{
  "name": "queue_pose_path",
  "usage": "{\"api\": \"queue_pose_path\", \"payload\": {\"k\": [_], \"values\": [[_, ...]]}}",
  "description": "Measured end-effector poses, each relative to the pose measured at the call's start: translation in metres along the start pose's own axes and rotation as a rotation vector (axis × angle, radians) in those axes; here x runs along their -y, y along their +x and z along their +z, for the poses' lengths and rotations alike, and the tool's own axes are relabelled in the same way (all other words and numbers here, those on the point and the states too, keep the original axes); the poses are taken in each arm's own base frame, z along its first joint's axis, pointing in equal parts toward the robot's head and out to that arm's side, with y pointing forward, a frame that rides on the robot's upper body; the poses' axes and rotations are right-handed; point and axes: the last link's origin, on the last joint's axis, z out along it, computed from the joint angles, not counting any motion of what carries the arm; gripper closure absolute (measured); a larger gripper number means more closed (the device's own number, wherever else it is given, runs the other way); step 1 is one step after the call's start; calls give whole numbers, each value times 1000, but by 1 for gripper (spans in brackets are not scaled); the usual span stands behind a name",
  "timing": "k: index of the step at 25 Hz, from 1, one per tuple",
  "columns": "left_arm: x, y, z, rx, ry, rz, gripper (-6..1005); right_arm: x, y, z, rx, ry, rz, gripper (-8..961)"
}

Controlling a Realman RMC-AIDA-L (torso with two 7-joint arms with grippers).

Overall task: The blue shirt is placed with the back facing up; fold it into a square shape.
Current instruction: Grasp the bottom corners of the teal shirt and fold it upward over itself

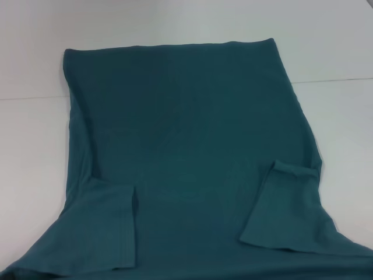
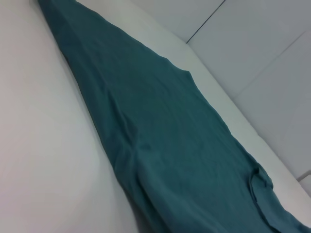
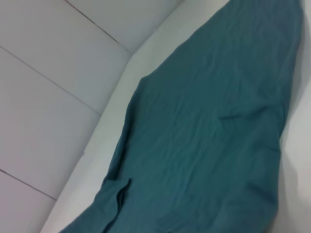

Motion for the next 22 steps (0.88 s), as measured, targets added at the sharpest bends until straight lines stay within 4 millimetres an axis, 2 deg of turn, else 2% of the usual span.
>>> {"api": "queue_pose_path", "payload": {"k": [5,8,9,10,11,15,16,17,22], "values": [[-1,17,16,-17,-43,25,967,-2,-16,13,49,-24,-35,914],[-1,36,36,-37,-85,40,967,-5,-34,30,84,-49,-76,915],[-1,36,36,-37,-85,40,967,-5,-40,37,94,-52,-86,915],[-1,58,59,-52,-118,56,966,-5,-47,44,99,-54,-97,915],[-1,61,62,-54,-123,57,966,-3,-53,52,102,-47,-105,916],[-3,93,97,-70,-138,82,966,-1,-79,86,103,-26,-137,915],[-3,110,112,-88,-123,98,965,-1,-85,94,103,-15,-147,915],[-3,110,112,-88,-123,98,965,-1,-89,102,104,-8,-157,915],[-5,145,137,-169,-88,113,964,-1,-117,135,122,58,-224,915]]}}
